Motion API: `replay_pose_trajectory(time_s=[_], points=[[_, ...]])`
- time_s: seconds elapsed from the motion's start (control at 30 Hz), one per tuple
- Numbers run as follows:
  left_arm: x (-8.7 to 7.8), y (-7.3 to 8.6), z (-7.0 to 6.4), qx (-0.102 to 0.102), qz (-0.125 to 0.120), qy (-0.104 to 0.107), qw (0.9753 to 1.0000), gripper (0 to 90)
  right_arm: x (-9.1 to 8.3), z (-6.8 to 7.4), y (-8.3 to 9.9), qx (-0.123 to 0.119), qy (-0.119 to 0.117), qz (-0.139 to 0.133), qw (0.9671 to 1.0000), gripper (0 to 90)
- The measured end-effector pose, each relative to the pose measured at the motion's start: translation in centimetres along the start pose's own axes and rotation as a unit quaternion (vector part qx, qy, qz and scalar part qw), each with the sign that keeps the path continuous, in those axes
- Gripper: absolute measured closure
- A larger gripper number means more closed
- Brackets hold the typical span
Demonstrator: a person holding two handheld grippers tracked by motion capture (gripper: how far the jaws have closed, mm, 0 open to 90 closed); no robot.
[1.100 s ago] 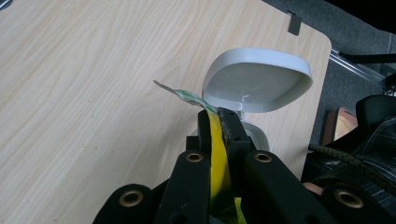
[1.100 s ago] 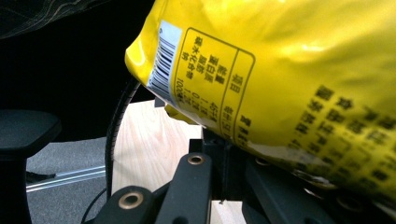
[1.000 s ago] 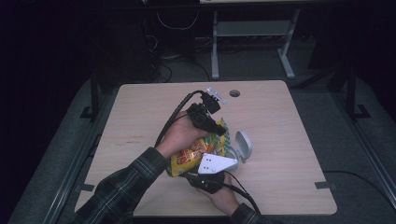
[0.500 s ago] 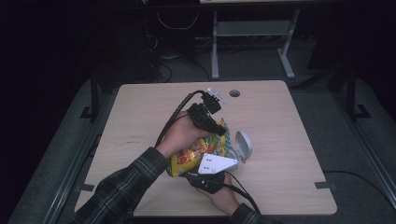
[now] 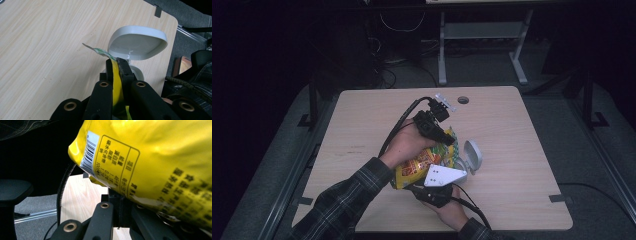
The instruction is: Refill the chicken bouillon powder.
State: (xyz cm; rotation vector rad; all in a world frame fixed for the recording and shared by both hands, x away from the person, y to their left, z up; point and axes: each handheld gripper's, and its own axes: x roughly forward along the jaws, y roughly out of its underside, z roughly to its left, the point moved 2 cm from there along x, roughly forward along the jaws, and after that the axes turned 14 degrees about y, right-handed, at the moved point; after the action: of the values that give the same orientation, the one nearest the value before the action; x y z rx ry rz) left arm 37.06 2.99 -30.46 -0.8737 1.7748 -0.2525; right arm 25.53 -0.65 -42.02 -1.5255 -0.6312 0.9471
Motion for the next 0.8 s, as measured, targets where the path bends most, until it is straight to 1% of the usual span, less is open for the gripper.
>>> replay_pose_trajectory(time_s=[0.8], points=[[0.14, -0.18, -0.05, 0.001, 0.005, 0.0, 1.0, 90.0, -0.05, 0.01, -0.03, 0.002, 0.0, -0.002, 1.0, 90.0]])
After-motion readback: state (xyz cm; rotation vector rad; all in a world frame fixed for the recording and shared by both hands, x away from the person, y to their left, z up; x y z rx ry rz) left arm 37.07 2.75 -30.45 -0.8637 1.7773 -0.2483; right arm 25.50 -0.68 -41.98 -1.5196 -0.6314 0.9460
